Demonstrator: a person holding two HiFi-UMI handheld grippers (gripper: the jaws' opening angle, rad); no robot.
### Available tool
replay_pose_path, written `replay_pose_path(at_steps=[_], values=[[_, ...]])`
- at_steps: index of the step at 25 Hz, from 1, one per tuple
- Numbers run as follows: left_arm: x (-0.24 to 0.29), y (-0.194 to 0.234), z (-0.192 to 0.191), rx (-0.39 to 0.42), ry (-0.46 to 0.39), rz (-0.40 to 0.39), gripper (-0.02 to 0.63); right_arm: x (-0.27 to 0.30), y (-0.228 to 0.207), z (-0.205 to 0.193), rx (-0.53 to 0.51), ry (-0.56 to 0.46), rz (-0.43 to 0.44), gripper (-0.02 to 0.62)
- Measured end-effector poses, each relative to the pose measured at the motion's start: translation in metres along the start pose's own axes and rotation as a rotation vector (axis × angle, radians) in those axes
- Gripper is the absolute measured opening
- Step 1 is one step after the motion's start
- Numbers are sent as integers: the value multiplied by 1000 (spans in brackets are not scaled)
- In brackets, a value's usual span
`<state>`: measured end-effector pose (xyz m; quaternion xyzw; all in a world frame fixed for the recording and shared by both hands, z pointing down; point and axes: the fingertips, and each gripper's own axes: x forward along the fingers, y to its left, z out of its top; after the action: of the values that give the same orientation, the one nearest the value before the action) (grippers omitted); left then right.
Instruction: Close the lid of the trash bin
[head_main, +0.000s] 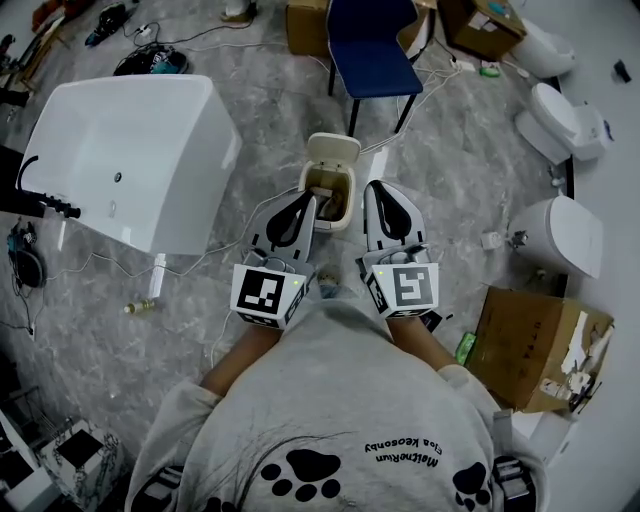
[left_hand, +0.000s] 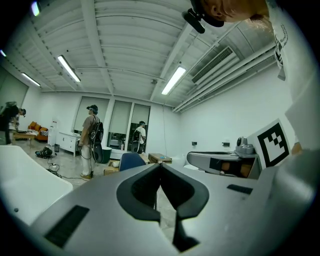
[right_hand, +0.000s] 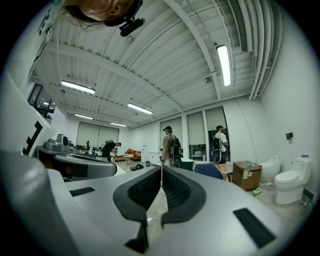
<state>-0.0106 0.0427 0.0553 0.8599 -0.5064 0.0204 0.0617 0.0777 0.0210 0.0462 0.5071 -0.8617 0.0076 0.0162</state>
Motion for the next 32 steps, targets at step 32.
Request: replay_pose_path(at_steps=[32], values=[[220,117,-122,19,9,-152,20,183,-109,-152,-67,113,-14,32]])
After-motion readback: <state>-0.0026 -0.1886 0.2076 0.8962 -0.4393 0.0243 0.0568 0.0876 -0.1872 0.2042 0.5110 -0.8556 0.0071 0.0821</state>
